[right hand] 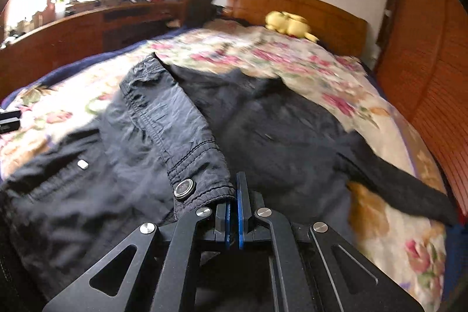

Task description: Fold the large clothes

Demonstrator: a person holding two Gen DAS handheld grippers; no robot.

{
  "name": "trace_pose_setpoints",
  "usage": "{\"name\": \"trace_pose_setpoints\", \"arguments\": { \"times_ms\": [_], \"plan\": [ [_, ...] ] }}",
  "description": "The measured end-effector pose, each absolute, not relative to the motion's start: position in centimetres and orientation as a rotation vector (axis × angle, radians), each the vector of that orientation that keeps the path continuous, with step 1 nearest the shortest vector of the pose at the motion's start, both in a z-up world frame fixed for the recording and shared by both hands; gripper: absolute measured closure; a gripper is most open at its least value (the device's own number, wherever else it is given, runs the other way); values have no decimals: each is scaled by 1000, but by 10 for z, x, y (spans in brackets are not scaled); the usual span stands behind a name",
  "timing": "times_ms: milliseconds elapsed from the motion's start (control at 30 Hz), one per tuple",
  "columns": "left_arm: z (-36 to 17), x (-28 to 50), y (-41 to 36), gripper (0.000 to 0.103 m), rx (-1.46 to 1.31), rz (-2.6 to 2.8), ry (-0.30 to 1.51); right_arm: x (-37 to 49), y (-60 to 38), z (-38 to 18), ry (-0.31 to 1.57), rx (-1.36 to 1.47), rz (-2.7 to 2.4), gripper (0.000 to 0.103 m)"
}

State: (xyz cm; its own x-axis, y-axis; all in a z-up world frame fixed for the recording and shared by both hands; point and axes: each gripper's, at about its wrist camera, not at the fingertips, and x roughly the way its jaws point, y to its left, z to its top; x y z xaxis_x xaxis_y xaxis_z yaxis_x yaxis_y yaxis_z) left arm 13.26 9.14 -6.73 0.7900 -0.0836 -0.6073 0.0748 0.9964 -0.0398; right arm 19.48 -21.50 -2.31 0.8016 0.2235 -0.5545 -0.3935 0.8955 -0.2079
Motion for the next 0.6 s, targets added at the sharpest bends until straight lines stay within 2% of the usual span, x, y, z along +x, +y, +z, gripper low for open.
{"name": "trace_pose_setpoints", "arguments": {
  "times_ms": [467, 533, 600],
  "plan": [
    [-66, 161, 41, 67, 21, -145, 675, 171, -227, -19, 599, -232, 262, 100],
    [-69, 165, 35, 67, 24, -151, 678, 169, -230, -19, 601, -217, 248, 93],
    [-71, 168, 29, 67, 32, -153, 680, 162, -234, -16, 588, -213, 243, 72]
  ]
}}
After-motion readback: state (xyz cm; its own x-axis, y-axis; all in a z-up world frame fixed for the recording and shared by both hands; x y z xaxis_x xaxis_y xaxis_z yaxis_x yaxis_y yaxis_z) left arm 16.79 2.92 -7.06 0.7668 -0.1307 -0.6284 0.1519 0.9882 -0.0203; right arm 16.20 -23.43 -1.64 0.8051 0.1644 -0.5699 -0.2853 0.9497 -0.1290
